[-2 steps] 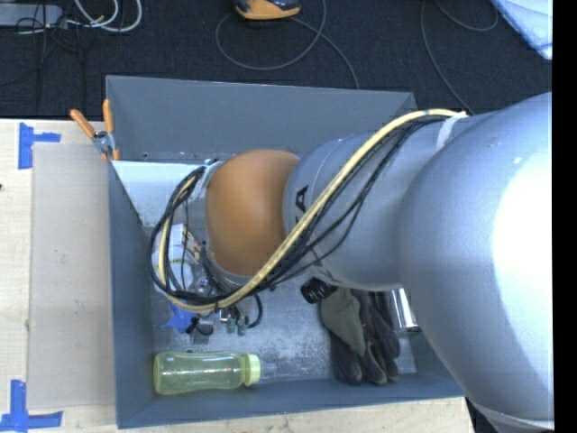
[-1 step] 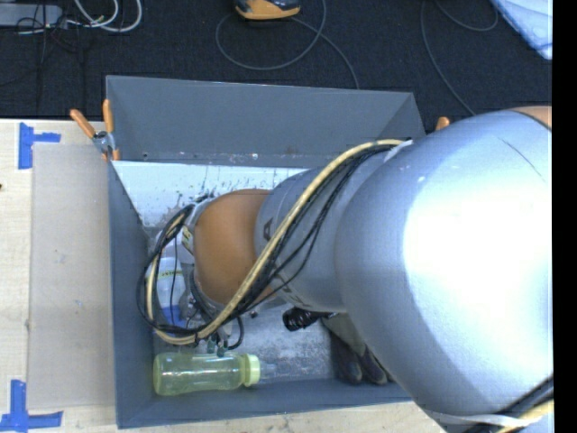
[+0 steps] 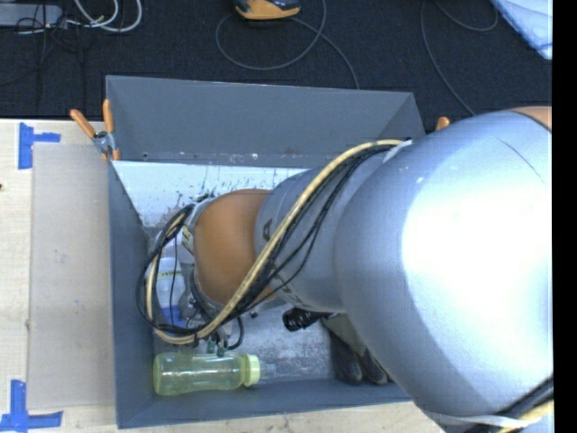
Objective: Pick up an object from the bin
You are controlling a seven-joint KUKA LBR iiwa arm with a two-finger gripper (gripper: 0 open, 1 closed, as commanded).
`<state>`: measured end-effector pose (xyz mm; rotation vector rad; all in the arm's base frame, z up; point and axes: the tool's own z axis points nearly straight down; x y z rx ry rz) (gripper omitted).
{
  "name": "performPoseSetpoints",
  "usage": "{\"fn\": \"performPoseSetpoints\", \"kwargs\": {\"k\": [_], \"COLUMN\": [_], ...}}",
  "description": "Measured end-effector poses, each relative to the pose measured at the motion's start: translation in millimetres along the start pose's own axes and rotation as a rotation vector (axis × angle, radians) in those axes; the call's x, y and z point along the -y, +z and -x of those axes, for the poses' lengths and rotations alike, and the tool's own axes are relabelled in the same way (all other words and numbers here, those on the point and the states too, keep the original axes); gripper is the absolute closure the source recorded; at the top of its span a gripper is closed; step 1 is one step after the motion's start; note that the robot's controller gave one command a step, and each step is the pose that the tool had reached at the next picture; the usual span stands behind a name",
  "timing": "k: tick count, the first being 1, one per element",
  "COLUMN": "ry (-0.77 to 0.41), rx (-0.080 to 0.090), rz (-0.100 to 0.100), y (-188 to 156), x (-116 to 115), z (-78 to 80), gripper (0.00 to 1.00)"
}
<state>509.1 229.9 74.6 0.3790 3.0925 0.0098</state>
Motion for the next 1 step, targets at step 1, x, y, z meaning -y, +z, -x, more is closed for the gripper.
{"fn": "performPoseSetpoints", "kwargs": {"k": [1], "ry": [0.002], "rx": [0.0], "rz": [0.0], "y": [0.0], "x": [0.1], "z": [0.0], "gripper": [1.0]}}
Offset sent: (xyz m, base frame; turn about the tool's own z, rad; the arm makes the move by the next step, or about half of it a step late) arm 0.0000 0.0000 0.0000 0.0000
